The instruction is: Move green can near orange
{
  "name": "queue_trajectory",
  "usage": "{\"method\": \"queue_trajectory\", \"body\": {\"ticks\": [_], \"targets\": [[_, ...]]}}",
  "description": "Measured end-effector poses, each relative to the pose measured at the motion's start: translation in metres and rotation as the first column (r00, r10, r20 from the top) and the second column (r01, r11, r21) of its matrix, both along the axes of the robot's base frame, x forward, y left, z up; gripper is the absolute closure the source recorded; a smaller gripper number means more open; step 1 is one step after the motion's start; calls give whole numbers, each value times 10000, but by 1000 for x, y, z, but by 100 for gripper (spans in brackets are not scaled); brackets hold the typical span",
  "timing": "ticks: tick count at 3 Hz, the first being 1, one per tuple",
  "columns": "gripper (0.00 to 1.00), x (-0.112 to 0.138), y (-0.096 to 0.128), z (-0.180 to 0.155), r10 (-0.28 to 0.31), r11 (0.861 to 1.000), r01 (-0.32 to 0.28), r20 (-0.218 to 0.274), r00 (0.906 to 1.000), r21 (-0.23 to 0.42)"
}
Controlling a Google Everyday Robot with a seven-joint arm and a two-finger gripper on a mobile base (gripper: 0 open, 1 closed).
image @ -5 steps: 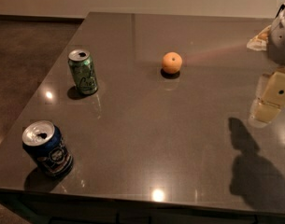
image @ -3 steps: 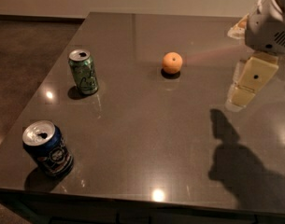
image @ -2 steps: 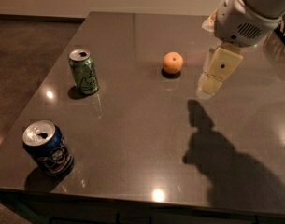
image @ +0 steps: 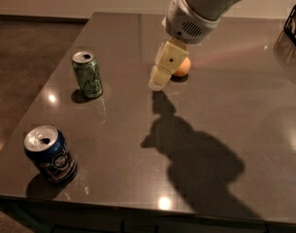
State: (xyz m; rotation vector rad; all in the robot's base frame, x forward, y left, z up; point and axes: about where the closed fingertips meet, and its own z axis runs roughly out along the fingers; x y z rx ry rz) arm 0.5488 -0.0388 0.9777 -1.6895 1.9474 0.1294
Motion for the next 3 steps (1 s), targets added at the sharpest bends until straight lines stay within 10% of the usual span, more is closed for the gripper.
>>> {"method": "queue_trajectory", "body": {"ticks": [3], "targets": [[0,30,125,-24,899,9859,-816,-510,9946,1464]]}}
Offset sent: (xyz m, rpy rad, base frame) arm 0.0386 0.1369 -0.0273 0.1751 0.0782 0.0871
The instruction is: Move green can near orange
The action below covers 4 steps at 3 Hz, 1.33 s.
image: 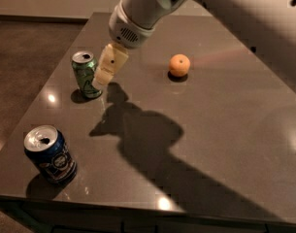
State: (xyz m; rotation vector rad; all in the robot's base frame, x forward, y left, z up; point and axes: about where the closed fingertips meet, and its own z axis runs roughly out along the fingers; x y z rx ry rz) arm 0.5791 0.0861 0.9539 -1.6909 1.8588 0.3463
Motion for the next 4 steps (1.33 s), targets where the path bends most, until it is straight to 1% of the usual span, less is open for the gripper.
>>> {"method": "queue_trajectory", "body": {"ticks": [1,2,3,4], "targets": [[0,7,32,-7,127,9998,-126,-45,9999,155],[0,19,59,-17,164,9998,-164,-9,9999,63],[0,27,69,-24,172,9998,-172,-43,9998,-83],[0,36,73,-36,186,9992,-189,-85,9998,-345]]}}
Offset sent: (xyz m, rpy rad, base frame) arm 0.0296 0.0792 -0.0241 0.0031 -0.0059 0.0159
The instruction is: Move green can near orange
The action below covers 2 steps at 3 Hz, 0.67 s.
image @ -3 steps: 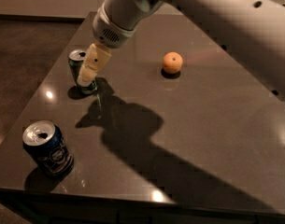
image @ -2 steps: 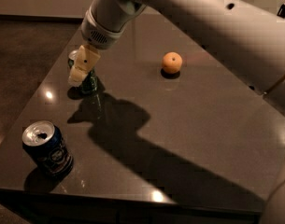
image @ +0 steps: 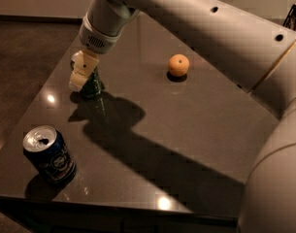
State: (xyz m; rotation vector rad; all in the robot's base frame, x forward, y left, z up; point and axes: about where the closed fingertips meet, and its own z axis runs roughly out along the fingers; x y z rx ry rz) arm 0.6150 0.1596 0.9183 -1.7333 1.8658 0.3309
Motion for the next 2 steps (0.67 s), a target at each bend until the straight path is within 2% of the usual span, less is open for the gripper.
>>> {"method": "queue_trajectory", "body": {"ticks": [2], "targets": [[41,6,-6,-8,87,9997,-90,-109,9999,-218]]}}
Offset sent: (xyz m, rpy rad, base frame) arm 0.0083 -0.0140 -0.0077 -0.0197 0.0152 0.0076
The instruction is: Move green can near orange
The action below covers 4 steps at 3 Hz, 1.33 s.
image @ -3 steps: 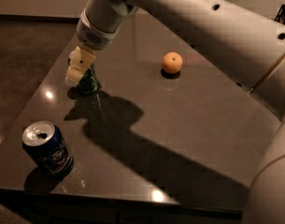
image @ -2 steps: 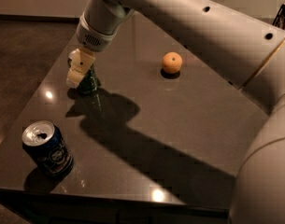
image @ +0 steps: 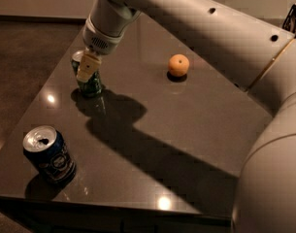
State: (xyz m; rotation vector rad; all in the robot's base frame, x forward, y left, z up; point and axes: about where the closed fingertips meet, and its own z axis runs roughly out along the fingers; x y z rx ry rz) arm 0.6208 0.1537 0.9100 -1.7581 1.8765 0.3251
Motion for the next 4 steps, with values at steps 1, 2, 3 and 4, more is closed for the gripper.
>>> {"method": "queue_trajectory", "body": {"ticks": [1,2,3,4], "targets": [[65,-1,-7,4,15,9998,-14,-64,10000,177],[88,2,-32,14,-338,9982,338,-20,9994,493],[100,13,-67,26,-849,9942,839,116,9963,672],[100,29,-96,33,-1330,9894,1314,235,9908,620]]}}
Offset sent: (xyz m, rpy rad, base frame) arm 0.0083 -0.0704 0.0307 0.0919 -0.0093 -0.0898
